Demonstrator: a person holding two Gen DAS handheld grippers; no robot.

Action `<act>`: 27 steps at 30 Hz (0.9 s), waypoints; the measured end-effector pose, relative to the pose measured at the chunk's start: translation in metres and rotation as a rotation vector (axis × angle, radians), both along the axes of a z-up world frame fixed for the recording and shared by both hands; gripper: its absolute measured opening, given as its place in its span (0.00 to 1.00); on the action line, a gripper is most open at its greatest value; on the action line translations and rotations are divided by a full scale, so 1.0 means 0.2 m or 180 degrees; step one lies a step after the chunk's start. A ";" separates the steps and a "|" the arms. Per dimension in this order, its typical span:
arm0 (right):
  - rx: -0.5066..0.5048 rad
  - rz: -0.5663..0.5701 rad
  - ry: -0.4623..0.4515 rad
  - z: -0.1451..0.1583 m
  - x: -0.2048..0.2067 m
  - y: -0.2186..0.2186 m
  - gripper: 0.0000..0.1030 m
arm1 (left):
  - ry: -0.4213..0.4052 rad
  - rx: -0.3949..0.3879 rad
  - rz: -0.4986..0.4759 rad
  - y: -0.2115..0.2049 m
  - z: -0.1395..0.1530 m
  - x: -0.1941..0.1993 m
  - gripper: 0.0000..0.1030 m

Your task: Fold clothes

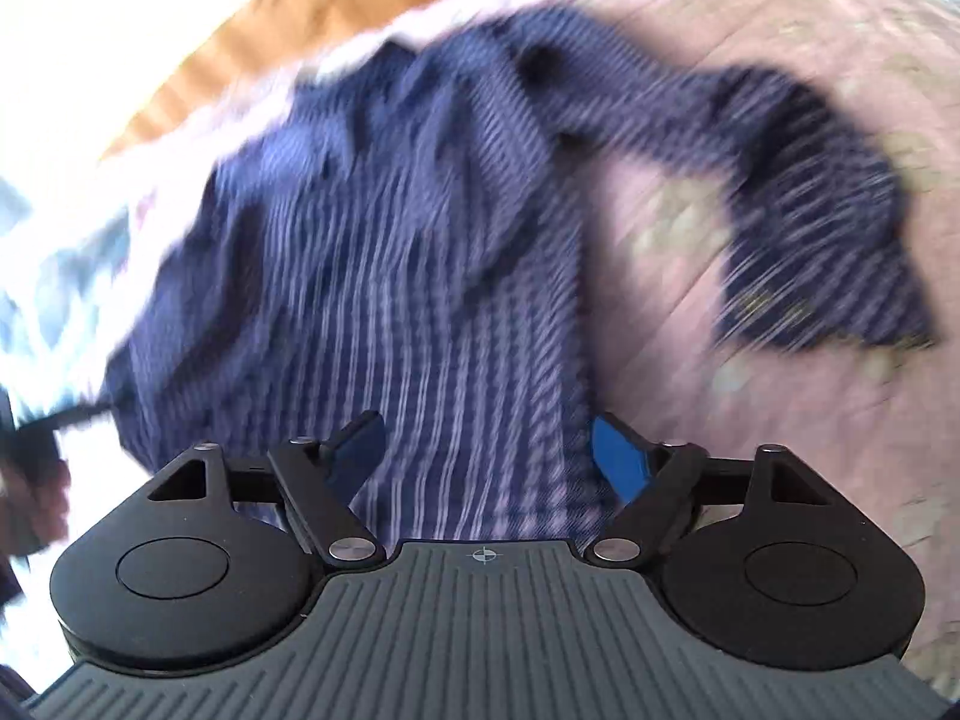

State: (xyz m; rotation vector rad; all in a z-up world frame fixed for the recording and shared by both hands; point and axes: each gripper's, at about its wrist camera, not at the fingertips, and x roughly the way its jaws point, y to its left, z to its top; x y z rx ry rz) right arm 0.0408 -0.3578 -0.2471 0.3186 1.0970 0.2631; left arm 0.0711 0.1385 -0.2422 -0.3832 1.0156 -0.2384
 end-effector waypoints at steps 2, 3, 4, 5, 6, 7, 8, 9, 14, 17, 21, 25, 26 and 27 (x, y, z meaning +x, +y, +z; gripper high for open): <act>-0.0056 0.0247 -0.0066 0.09 0.06 0.03 0.00 | 0.0019 -0.0181 0.0110 0.01 0.09 0.17 0.02; 0.0032 0.0241 -0.0164 0.17 0.10 0.00 0.00 | 0.0024 -0.0264 0.0185 0.02 0.14 0.26 0.02; 0.0219 0.0047 -0.0317 0.28 0.17 -0.06 0.00 | 0.0029 -0.0347 0.0260 0.03 0.19 0.36 0.02; 0.0421 -0.0261 -0.0413 0.35 0.27 -0.15 0.00 | 0.0034 -0.0430 0.0334 0.04 0.24 0.45 0.02; 0.0619 -0.0593 -0.0480 0.39 0.37 -0.24 0.00 | 0.0039 -0.0513 0.0409 0.05 0.29 0.54 0.02; 0.0818 -0.0925 -0.0545 0.43 0.48 -0.33 0.00 | 0.0044 -0.0596 0.0484 0.06 0.34 0.63 0.03; 0.0886 -0.1046 -0.0527 0.42 0.50 -0.35 0.00 | 0.0049 -0.0679 0.0558 0.06 0.39 0.72 0.07; 0.0903 -0.1083 -0.0477 0.39 0.51 -0.35 0.08 | 0.0215 -0.0571 0.0666 0.07 0.36 0.82 0.17; 0.0986 -0.1268 -0.0224 0.25 0.51 -0.35 0.44 | 0.0407 -0.0515 0.0887 0.05 0.31 0.91 0.34; 0.1035 -0.1378 -0.0071 0.16 0.51 -0.35 0.57 | 0.0372 -0.0611 0.0954 0.03 0.31 0.88 0.59; 0.1100 -0.1524 0.0133 0.04 0.51 -0.35 0.59 | 0.0324 -0.0739 0.1043 0.02 0.31 0.85 0.59; 0.0658 -0.1184 -0.0193 0.15 0.62 -0.24 0.63 | 0.0277 -0.0867 0.1132 0.00 0.30 0.82 0.73; 0.0454 -0.1050 -0.0319 0.20 0.67 -0.20 0.69 | 0.0265 -0.0899 0.1155 -0.01 0.30 0.81 0.80; 0.0221 -0.0892 -0.0439 0.24 0.72 -0.18 0.76 | 0.0253 -0.0931 0.1177 -0.01 0.30 0.81 0.83</act>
